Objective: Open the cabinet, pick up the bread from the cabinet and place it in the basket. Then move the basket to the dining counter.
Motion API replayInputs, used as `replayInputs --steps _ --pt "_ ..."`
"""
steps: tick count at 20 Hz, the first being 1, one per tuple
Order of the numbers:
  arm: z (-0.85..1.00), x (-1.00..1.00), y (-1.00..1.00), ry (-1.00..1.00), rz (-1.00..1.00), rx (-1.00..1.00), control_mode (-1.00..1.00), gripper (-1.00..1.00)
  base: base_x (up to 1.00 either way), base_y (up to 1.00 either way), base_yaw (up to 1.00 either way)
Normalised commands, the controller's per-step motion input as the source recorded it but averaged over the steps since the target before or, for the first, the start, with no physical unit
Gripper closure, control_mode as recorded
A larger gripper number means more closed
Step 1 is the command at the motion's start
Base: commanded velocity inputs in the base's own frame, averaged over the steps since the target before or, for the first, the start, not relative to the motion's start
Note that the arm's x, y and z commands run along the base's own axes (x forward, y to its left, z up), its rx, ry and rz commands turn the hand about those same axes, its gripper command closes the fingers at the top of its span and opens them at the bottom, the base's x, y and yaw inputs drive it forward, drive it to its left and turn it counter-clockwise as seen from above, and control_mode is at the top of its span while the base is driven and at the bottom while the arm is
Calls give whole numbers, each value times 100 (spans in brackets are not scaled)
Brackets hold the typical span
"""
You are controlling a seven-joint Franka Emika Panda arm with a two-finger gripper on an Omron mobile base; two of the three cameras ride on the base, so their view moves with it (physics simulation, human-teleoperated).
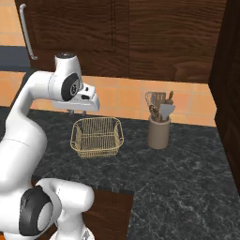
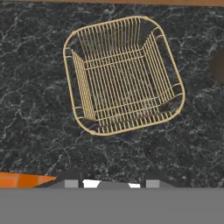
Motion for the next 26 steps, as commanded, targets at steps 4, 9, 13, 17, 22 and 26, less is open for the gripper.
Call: replayInputs --steps 4,9,13,17,22,26 --pt "0 -33 -3 -4 0 0 -100 -100 0 0 0" --pt "20 -81 18 -43 0 0 -100 -100 0 0 0" --pt "68 -18 93 -48 0 1 -100 -100 0 0 0" --pt "90 0 99 -40 -3 2 -100 -100 0 0 0" --pt "100 6 95 -28 -5 2 -100 -100 0 0 0" --pt "94 35 59 -11 0 0 -100 -100 0 0 0"
